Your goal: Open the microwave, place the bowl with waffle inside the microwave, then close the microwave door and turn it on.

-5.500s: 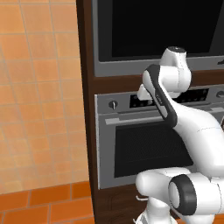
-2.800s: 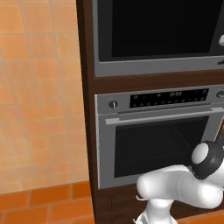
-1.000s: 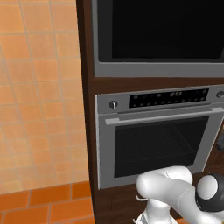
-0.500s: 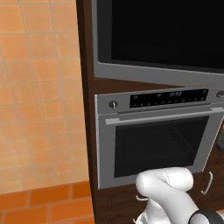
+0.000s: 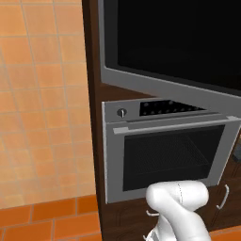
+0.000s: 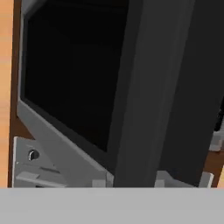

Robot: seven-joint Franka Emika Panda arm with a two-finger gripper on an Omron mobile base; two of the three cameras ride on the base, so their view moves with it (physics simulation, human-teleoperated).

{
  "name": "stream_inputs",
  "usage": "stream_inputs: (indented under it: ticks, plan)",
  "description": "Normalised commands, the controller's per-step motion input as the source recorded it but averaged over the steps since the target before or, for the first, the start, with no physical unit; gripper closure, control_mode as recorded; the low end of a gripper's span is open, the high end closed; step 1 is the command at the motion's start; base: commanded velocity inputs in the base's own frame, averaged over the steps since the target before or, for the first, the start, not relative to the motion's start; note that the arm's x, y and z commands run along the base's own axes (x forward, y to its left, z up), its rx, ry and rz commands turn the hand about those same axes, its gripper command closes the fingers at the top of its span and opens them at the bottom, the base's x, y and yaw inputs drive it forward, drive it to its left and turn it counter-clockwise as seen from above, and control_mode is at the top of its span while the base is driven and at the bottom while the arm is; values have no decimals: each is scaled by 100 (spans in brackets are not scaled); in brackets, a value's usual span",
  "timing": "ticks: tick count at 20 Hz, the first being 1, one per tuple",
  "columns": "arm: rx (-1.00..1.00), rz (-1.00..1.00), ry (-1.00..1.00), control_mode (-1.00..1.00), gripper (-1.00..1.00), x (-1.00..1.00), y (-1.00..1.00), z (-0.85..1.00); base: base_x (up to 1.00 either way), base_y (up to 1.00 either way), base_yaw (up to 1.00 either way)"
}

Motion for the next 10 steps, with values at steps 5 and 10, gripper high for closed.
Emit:
stream_inputs:
  ticks: [5,10]
  plan:
    - [-19,-19,-1,-100,-100,-100,88,0,0,0,0]
    - [0,-38,-10,-100,-100,-100,-6,0,0,0,0]
